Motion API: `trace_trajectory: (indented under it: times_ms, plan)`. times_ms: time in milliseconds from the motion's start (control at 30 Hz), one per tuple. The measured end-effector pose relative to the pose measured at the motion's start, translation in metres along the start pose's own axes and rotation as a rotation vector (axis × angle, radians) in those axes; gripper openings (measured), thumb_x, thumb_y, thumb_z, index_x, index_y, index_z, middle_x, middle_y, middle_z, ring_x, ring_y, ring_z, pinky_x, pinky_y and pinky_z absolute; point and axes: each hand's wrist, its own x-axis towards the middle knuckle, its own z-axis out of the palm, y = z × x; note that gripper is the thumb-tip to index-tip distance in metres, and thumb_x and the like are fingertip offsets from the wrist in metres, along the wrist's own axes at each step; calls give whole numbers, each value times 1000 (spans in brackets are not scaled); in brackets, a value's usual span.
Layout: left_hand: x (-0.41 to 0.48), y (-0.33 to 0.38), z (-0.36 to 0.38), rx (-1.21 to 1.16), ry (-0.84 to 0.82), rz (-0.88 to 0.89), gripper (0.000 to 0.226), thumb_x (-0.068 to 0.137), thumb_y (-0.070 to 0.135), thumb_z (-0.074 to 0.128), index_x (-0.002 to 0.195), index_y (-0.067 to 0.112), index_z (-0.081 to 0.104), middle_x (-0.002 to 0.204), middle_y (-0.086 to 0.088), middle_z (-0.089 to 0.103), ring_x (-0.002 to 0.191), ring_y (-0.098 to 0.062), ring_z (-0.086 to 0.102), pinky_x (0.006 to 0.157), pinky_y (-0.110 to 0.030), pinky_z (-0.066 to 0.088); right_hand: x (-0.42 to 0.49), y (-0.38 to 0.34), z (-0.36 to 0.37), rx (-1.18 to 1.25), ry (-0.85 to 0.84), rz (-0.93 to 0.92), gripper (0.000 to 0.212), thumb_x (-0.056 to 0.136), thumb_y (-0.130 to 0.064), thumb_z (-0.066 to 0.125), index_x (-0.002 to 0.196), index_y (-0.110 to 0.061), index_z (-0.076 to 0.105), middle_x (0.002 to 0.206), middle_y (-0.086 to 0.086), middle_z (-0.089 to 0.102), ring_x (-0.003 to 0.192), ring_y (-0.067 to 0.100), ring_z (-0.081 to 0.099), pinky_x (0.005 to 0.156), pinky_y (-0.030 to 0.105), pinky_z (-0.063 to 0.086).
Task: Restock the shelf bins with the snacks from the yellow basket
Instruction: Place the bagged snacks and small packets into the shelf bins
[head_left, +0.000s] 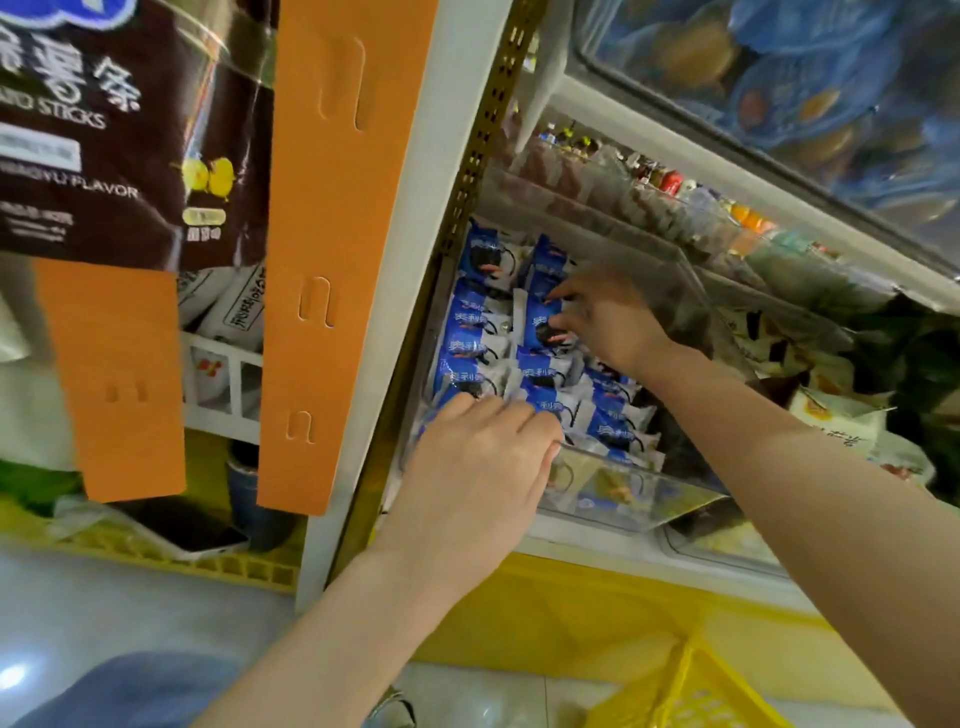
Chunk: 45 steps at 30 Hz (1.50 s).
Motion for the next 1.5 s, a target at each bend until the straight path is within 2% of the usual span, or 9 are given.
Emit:
trace_trajectory:
  times_ms: [267, 533, 733, 867, 1033, 1167, 1267, 1400, 1500]
  plan:
    - [-1, 3, 1, 1, 14, -14, 21, 87, 23, 47, 92, 19, 67, 79, 6, 68, 70, -10, 62, 70, -29, 47, -24, -9, -14, -183, 100, 7, 39, 95, -35, 47, 129, -17, 49, 135, 9, 44, 127, 28, 36, 105, 41, 29]
    - [-9, 6, 6, 23, 32, -15, 26, 88, 20, 47, 107, 14, 63, 97, -1, 67, 90, -17, 63, 84, -34, 44, -162, -25, -31, 178, 105, 39, 48, 93, -49, 25, 130, -26, 45, 125, -6, 52, 101, 7, 54, 78, 24, 41]
    - [-32, 31, 26, 25, 44, 73, 29, 87, 11, 51, 115, 8, 59, 116, -8, 57, 110, -18, 52, 97, -22, 35, -244, -1, -21, -4, 38, -38, 51, 96, -35, 28, 137, -9, 41, 145, 2, 37, 139, 15, 26, 112, 14, 7]
    - [-63, 59, 59, -93, -106, 120, 28, 91, 20, 42, 114, 14, 57, 114, -2, 55, 109, -11, 47, 96, -25, 35, -296, 18, -4, 10, 116, 50, 53, 97, -39, 23, 119, -7, 59, 122, 9, 58, 115, 27, 55, 97, 37, 43]
    - [-101, 89, 124, -129, -391, 88, 26, 92, 25, 47, 114, 19, 59, 112, 2, 56, 105, -14, 52, 89, -28, 39, -381, 63, 43, 124, 144, 273, 53, 100, -39, 23, 102, -6, 63, 96, 11, 63, 93, 24, 56, 80, 32, 39]
    - [-117, 95, 181, -162, -612, -84, 34, 98, 33, 37, 130, 22, 44, 128, 5, 45, 117, -13, 42, 97, -29, 33, -468, 109, 100, 207, -81, 655, 27, 98, -22, 40, 113, -10, 58, 108, 9, 58, 103, 30, 56, 84, 33, 39]
    - [-126, 100, 219, -214, -735, -199, 41, 98, 34, 35, 135, 16, 39, 132, -1, 44, 121, -18, 42, 99, -32, 35, -534, 139, 145, 251, -406, 868, 44, 98, -35, 21, 130, -14, 42, 130, 3, 44, 121, 23, 44, 94, 26, 34]
    - [-134, 114, 254, -317, -836, -354, 45, 99, 35, 31, 138, 13, 34, 136, -6, 43, 122, -20, 42, 96, -30, 33, -599, 154, 188, 385, -719, 1073, 59, 98, -24, 42, 148, -11, 13, 155, 9, 19, 136, 25, 33, 105, 32, 32]
    - [-140, 124, 266, -422, -821, -503, 48, 99, 36, 29, 141, 14, 28, 138, -3, 43, 119, -12, 42, 87, -23, 32, -625, 154, 207, 448, -843, 1140, 58, 97, -27, 46, 145, -9, 19, 151, 8, 28, 130, 23, 43, 102, 31, 37]
